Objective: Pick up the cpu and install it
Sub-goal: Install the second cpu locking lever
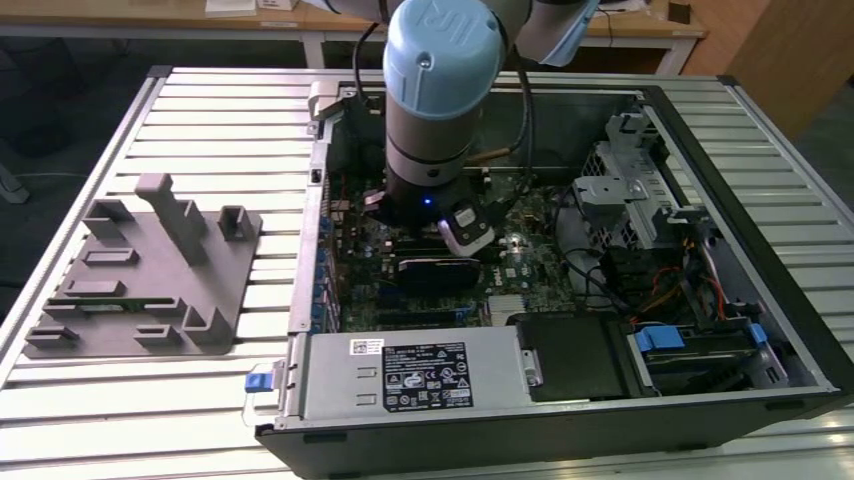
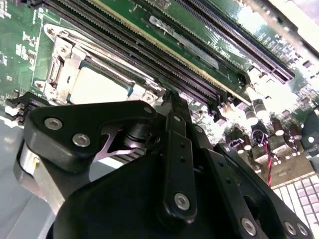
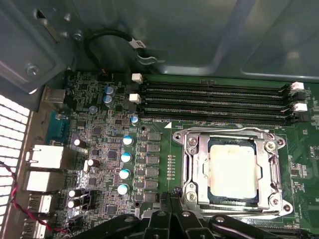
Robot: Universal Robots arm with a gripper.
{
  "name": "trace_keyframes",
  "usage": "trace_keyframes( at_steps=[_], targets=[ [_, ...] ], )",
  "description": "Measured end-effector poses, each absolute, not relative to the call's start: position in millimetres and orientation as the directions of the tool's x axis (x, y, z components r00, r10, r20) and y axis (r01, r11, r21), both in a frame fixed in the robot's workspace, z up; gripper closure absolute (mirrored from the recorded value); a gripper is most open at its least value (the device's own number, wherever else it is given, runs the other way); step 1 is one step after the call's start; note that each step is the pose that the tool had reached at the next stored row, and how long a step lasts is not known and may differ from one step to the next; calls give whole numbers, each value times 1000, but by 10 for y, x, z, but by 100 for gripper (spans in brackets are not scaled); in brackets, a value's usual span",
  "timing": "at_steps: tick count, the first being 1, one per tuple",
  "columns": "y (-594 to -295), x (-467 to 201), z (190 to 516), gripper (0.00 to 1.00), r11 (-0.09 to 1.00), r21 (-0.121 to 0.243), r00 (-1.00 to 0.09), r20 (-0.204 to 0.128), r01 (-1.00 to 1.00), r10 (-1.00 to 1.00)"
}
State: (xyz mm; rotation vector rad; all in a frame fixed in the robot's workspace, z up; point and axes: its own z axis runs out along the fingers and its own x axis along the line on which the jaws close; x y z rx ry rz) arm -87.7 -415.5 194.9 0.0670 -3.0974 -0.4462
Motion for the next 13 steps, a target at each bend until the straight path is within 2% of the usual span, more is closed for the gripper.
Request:
trace_keyframes(
  at_steps=[13],
  targets=[
    [-4155, -871, 2148, 89, 960, 277, -999, 6, -38, -42]
  ],
)
